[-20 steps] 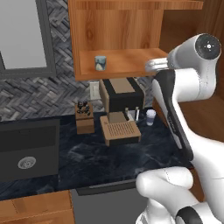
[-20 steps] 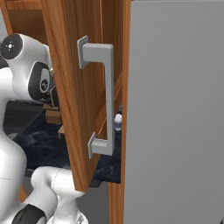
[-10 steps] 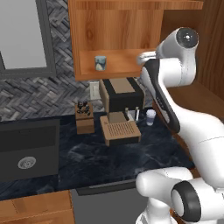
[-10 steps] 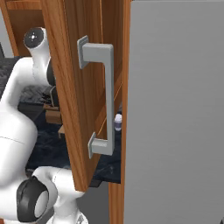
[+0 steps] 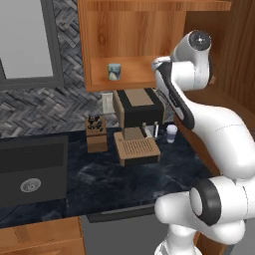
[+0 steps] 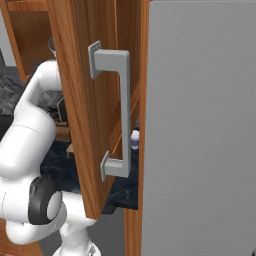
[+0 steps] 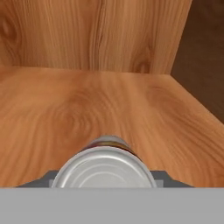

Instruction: Restock the canned food cabinet by taking the new fresh canned food from the counter and placing it in the cabinet. Then, take the old canned food from the cabinet and place it on the counter.

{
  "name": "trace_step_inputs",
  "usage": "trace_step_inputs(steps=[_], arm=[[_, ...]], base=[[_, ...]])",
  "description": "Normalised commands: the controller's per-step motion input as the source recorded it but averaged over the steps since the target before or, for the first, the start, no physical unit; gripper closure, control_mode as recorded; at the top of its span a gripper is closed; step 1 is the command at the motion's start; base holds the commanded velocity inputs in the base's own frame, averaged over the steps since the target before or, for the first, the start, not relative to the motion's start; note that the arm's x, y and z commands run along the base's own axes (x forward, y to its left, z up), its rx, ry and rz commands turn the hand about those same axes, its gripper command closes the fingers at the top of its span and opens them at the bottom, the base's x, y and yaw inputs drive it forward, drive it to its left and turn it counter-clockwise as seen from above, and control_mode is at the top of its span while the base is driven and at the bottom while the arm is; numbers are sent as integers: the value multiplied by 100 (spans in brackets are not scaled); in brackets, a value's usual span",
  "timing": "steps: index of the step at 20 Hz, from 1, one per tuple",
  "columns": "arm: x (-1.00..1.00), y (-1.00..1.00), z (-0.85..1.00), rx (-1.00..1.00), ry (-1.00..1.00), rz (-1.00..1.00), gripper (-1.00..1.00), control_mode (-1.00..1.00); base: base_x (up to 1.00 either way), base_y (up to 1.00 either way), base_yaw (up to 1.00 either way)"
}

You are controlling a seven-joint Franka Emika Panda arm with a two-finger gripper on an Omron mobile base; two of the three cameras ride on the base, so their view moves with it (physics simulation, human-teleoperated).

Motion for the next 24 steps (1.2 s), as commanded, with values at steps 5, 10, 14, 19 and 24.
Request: trace_step_inputs(steps=[5,10,14,19,24], arm=[[53,-16,-15,0,5,0,100,-100],[24,-7,-28,0,5,0,-100,-100],[30,0,-9,-4,-1,0,-100,-100],[28,0,-12,-6,-4,0,-100,-100],[29,0,-4,-2,-5,0,-100,-100]], base=[[0,0,0],[0,0,0],[0,0,0],[0,0,0],[0,0,0]])
